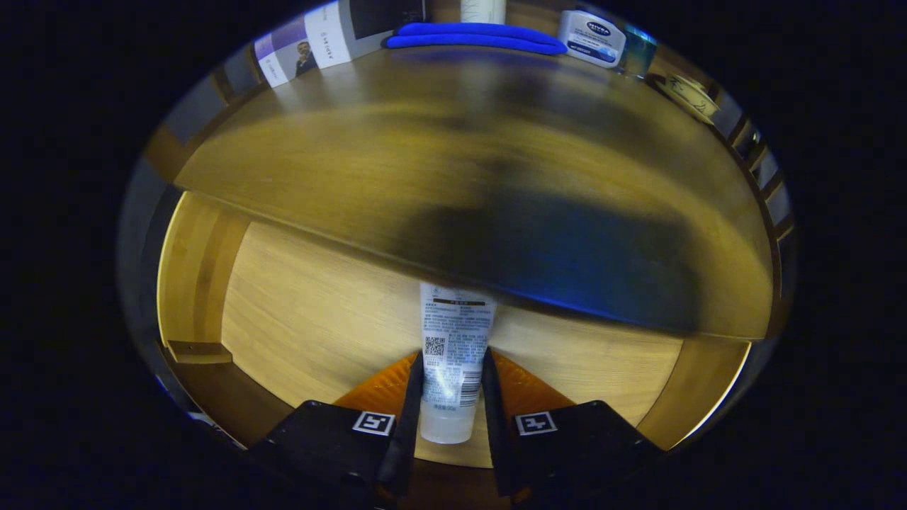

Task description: Pull open the drawer, take out the items inside it, and place them on the countertop above the cabinet.

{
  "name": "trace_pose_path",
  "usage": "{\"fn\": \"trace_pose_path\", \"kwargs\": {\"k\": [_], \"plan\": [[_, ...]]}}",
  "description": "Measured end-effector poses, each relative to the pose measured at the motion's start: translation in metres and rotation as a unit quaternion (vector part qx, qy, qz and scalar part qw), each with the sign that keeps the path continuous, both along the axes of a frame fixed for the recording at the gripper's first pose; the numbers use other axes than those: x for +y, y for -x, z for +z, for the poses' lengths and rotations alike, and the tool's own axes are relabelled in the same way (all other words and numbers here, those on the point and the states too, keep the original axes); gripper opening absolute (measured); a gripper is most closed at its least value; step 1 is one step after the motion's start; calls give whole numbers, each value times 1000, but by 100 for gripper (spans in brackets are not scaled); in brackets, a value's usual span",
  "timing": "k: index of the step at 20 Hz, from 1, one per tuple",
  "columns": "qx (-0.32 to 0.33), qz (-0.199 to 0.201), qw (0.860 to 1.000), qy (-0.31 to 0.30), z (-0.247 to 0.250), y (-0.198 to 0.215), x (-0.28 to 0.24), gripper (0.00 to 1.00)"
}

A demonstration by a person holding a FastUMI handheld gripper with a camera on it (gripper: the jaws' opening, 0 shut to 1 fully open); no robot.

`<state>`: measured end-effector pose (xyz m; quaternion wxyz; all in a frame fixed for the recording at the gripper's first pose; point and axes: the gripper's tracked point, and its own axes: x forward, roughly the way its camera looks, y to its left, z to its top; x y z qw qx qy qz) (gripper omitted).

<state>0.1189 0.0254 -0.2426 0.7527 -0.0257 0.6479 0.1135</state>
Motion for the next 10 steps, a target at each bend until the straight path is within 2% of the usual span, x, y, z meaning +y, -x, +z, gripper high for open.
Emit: {"fn": "trace_pose_path", "kwargs": {"k": [4,10], "plan": [[-2,32,999,-24,12,16,16,48],[-43,51,997,-34,48,22,14,47]]}}
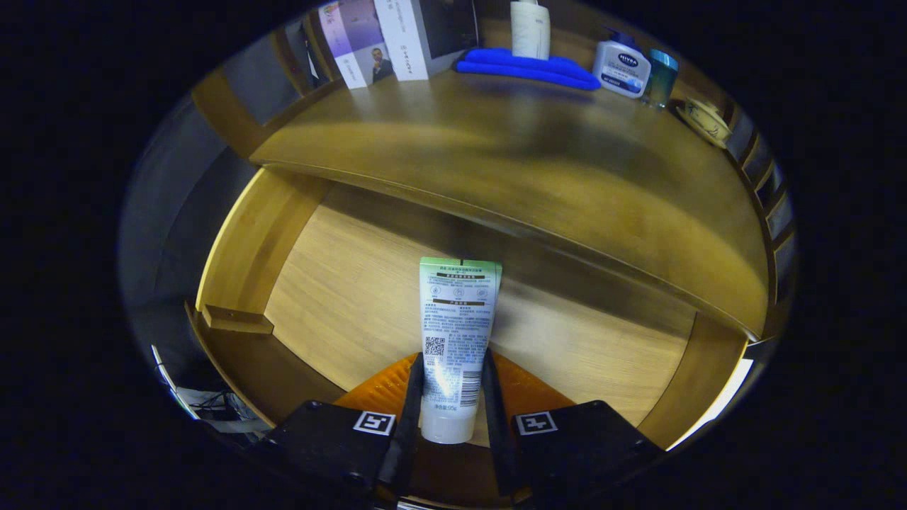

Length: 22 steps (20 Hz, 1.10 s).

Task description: Pull open the drawer, take out the items inside it, and place them on the countertop above the cabinet.

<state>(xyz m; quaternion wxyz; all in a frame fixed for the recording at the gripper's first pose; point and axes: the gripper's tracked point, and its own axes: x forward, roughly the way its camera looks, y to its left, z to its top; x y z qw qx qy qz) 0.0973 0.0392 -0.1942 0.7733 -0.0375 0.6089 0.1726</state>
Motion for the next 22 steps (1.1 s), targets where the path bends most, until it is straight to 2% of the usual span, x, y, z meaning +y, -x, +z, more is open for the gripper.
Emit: {"fn": "trace_pose_path", "kwargs": {"k": [10,13,17,22], "plan": [[-35,7,998,-53,60,19,-3,47],[-51,-3,995,-82,84,16,-3,47],[-88,-32,991,-100,114,-13,-17,48],[-110,-89,983,-121,129,-63,-29,47]]}}
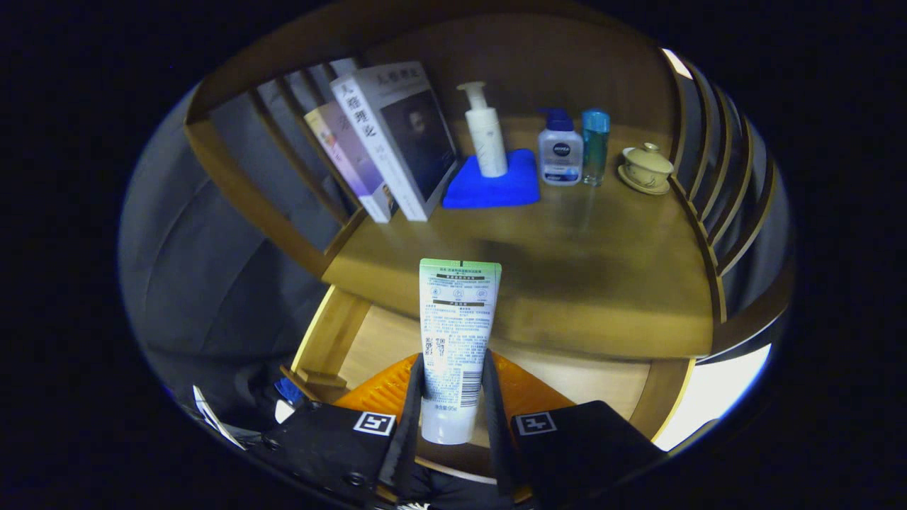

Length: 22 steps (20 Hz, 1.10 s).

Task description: Pull open the drawer, take out the items inside it, and place them on the countertop above the cabinet.

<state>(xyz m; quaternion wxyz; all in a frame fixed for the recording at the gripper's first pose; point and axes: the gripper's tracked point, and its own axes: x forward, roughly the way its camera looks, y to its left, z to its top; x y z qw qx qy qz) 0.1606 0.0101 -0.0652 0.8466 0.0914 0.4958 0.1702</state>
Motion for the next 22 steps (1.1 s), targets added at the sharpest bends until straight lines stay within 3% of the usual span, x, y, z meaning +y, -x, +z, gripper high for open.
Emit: {"fn": "trace_pose_path", "kwargs": {"k": [6,13,17,22], "plan": [[4,-87,996,4,-19,-72,-20,47],[51,-162,986,-1,-54,-113,-31,47],[64,-168,984,-9,-62,-117,-30,47],[54,-171,983,-21,-61,-120,-19,55]]}}
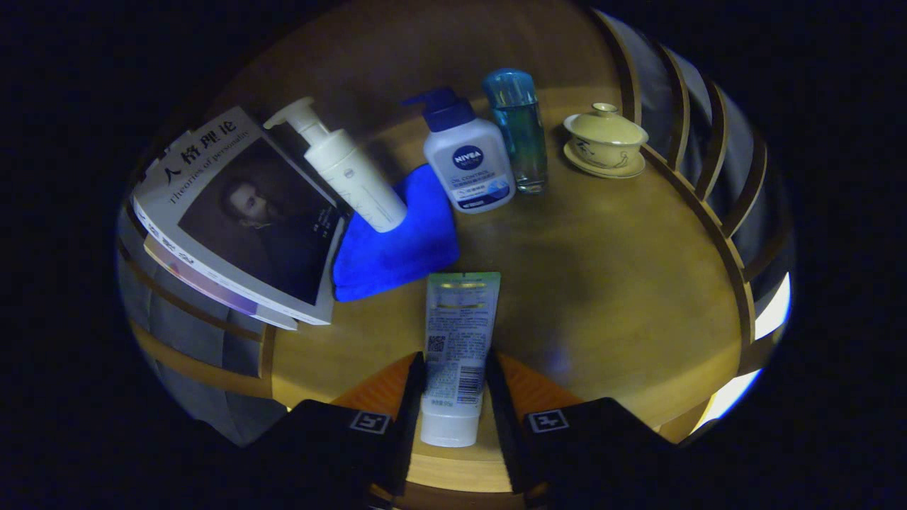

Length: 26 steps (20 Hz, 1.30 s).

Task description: Pull open the drawer, take out the items inside it, and place them on the countertop above the cabinet.

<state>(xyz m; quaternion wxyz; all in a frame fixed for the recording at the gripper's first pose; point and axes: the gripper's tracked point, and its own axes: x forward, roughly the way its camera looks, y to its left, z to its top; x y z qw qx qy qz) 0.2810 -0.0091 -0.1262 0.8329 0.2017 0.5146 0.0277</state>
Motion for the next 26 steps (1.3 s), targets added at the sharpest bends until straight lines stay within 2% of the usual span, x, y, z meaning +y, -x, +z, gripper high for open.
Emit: {"fn": "trace_pose_path", "kwargs": {"k": [5,8,11,16,19,23,26], "plan": [[-57,1,998,27,25,12,1,100],[-123,-5,991,42,52,28,5,98],[-198,0,978,63,83,53,7,98],[-308,-9,946,95,122,107,17,98],[-374,-18,921,107,136,145,23,98],[-435,-24,889,140,135,193,28,98],[-451,-25,877,163,116,225,38,98]]}}
